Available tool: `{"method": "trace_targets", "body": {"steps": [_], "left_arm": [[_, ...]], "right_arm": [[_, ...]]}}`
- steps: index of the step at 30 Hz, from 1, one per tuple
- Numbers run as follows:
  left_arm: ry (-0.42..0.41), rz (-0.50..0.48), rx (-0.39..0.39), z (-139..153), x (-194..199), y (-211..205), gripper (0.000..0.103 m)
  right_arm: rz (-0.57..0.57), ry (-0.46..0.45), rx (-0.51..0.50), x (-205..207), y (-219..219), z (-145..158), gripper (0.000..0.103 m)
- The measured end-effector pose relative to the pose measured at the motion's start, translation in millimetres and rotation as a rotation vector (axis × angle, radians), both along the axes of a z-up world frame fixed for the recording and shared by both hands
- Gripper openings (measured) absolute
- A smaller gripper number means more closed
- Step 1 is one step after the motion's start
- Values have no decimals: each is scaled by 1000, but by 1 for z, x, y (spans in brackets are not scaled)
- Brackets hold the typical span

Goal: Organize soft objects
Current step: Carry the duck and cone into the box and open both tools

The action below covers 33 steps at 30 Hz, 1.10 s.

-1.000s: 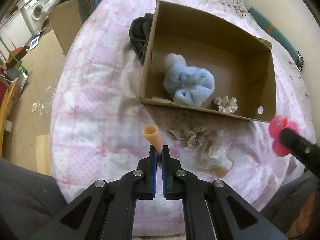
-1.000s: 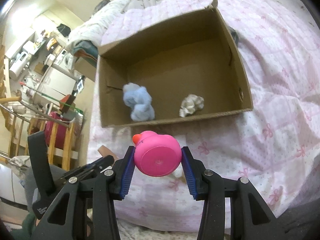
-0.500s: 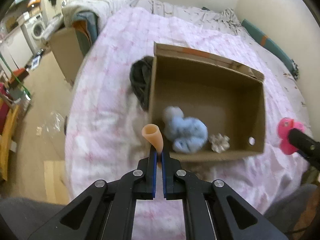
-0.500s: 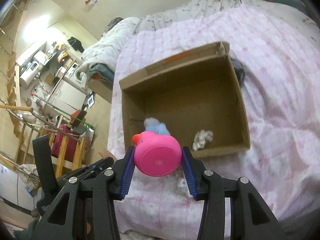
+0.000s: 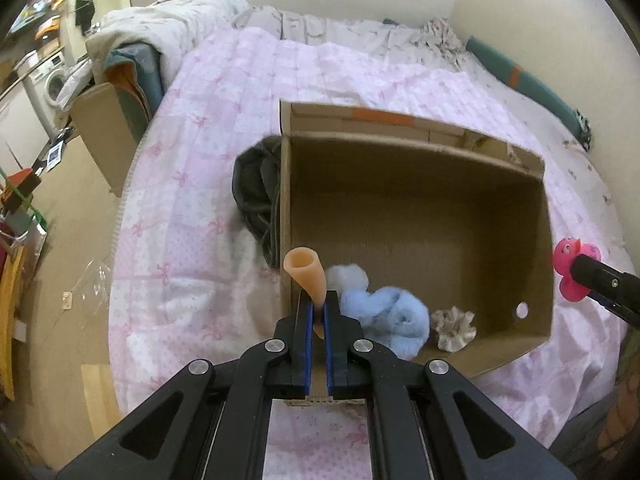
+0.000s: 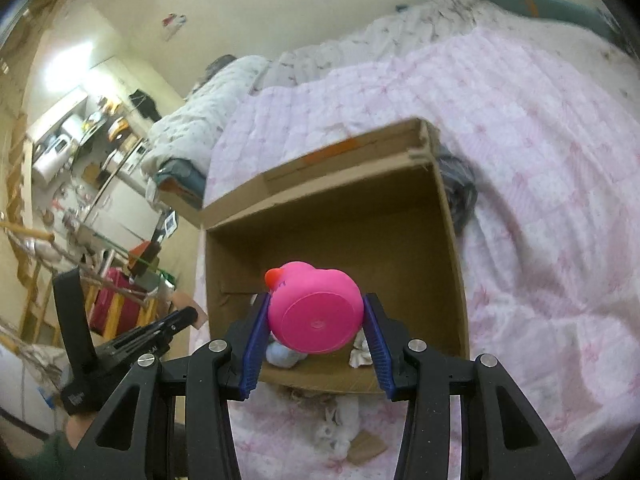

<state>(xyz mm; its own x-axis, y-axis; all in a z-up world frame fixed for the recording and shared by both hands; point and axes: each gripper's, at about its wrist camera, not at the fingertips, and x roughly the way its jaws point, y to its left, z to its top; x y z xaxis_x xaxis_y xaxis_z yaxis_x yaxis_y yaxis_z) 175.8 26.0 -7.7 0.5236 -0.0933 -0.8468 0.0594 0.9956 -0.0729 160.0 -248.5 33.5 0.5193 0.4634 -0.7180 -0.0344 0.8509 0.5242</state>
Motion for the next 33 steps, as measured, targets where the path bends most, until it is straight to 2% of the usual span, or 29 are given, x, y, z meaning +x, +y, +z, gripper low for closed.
{"method": "trace_targets", "body": {"steps": [6,12,25,26,30,33], "left_arm": [[3,-49,39,-10,1,-17,5],[26,-43,98,-20,3,-24,5],[28,-36,126,-25,5,-24,6],[28,-37,126,-25,5,-24,9],[29,-39,115,-23,4,-25,11],[25,-30,100,-21,3,-24,18]], "right_arm": [[-9,98,-23,8,2,-30,48],[11,158,-54,14,9,-51,48],[22,196,-84,18,13,-65,48],[21,198,-86,18,14,-66,48],[20,203,-88,19,14,-67,48],[23,204,-94,19,15,-67,48]]}}
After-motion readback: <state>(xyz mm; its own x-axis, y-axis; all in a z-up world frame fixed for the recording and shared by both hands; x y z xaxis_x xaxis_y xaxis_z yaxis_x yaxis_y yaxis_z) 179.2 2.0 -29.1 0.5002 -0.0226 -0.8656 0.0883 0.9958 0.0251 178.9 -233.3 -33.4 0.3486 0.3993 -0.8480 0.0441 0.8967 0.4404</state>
